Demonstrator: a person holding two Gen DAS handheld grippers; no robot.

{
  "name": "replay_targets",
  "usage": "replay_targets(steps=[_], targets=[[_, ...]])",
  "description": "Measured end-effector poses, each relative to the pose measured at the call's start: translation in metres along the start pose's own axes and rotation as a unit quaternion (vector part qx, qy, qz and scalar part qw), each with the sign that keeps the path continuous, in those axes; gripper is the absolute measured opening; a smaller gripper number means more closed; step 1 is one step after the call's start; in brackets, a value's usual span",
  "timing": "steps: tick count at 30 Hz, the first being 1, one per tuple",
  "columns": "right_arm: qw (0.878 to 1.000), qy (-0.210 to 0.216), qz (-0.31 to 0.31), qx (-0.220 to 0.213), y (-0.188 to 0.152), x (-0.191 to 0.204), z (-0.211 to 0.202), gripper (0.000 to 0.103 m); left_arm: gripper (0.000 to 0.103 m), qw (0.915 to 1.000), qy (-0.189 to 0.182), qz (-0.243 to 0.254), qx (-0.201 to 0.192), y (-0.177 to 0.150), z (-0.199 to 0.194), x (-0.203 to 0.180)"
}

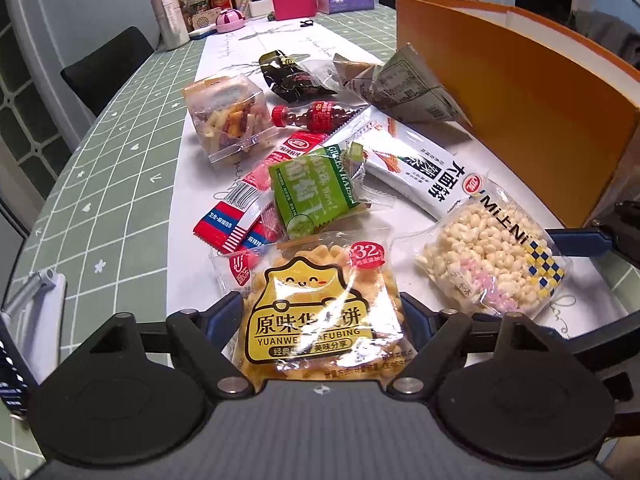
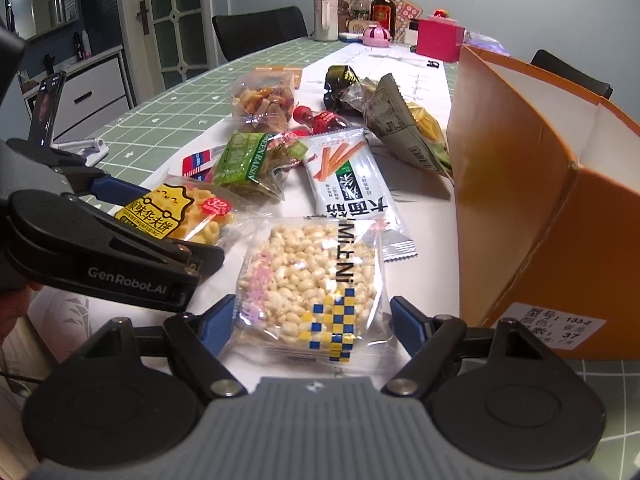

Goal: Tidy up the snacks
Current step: 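Close the left tool on the waffle bag while the right tool grips the MILENI bag, then carry both bags into the orange box and open both tools to release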

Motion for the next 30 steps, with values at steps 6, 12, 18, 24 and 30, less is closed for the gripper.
replay_targets(steps=[6, 12, 18, 24, 30], targets=[[0.999, 0.002, -0.010, 0.031, 0.007, 0.000, 0.000, 0.073, 0.087, 0.9990, -0.024, -0.009, 0.037, 0.006, -0.004, 0.000], [0.998, 0.018, -0.019, 0.059, 0.012, -0.004, -0.013, 0.072, 0.084, 0.9942, -0.066, -0.013, 0.084, 0.012, -0.013, 0.005], [0.995, 0.044, -0.055, 0.074, 0.017, -0.001, -0.039, 0.072, 0.083, 0.9887, -0.092, 0.016, 0.118, 0.022, -0.032, 0.001], [0.990, 0.045, -0.116, 0.066, 0.026, -0.003, -0.073, 0.072, 0.082, 0.9828, -0.108, 0.074, 0.131, 0.041, -0.059, -0.013], [0.984, 0.025, -0.169, 0.045, 0.040, -0.010, -0.112, 0.072, 0.080, 0.9777, -0.119, 0.120, 0.125, 0.062, -0.085, -0.032]])
Point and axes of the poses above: each gripper's, at about its wrist camera, not at the fingertips, and z roughly the way its jaws point, x to its left, y to its top, the point moved 6 cm from there along z, roughly the way its jaws point, and after that the axes turned 3 degrees about -x, right-handed, at the moved point
